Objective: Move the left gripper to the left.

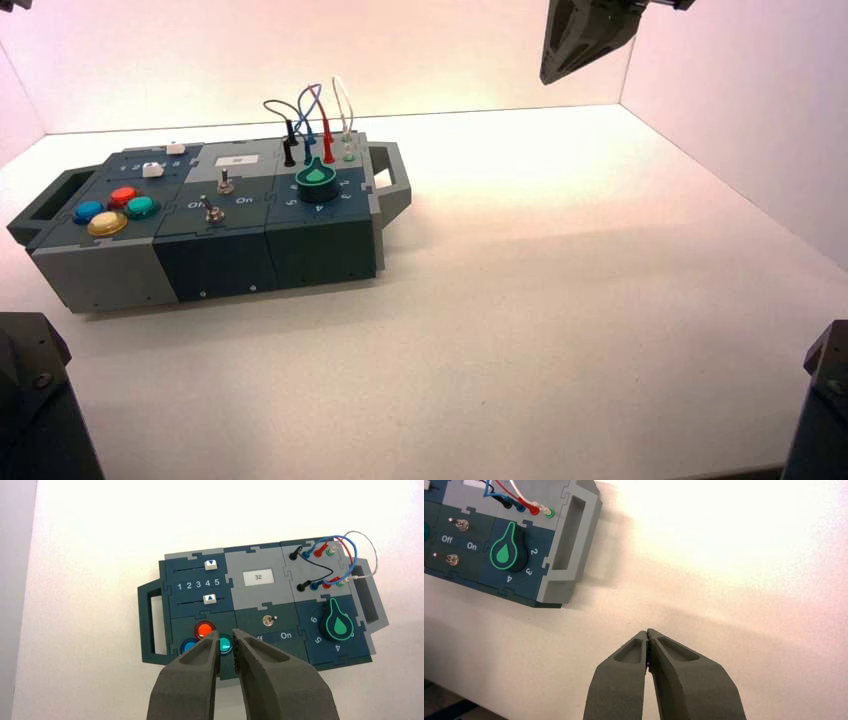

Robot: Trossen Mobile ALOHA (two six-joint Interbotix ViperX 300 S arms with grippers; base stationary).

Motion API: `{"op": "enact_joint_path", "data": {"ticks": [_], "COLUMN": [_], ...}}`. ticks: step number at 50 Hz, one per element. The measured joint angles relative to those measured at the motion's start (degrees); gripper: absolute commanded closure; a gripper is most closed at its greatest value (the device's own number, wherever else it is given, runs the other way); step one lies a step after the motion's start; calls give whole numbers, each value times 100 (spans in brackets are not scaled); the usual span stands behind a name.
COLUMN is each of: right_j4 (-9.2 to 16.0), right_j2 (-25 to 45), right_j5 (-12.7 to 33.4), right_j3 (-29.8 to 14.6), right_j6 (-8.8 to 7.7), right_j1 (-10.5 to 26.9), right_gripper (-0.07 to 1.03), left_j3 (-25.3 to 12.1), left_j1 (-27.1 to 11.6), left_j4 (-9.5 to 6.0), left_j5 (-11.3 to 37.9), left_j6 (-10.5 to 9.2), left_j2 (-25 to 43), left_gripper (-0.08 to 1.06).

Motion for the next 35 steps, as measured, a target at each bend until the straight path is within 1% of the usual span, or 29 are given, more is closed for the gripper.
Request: {"op": "enact_joint_path", "data": {"ticks": [35], "right_j4": [-35], "right_j2": [0], "right_j5": [0], "right_j3": [0], "right_j6": [0], "right_j1": [0], "right_gripper": [99], "left_j3": [0], "left_j1": [0], "left_j4": [0], "left_j5": [62], "left_j6": [-9], "left_j2": [-44], "left_gripper": [82]}}
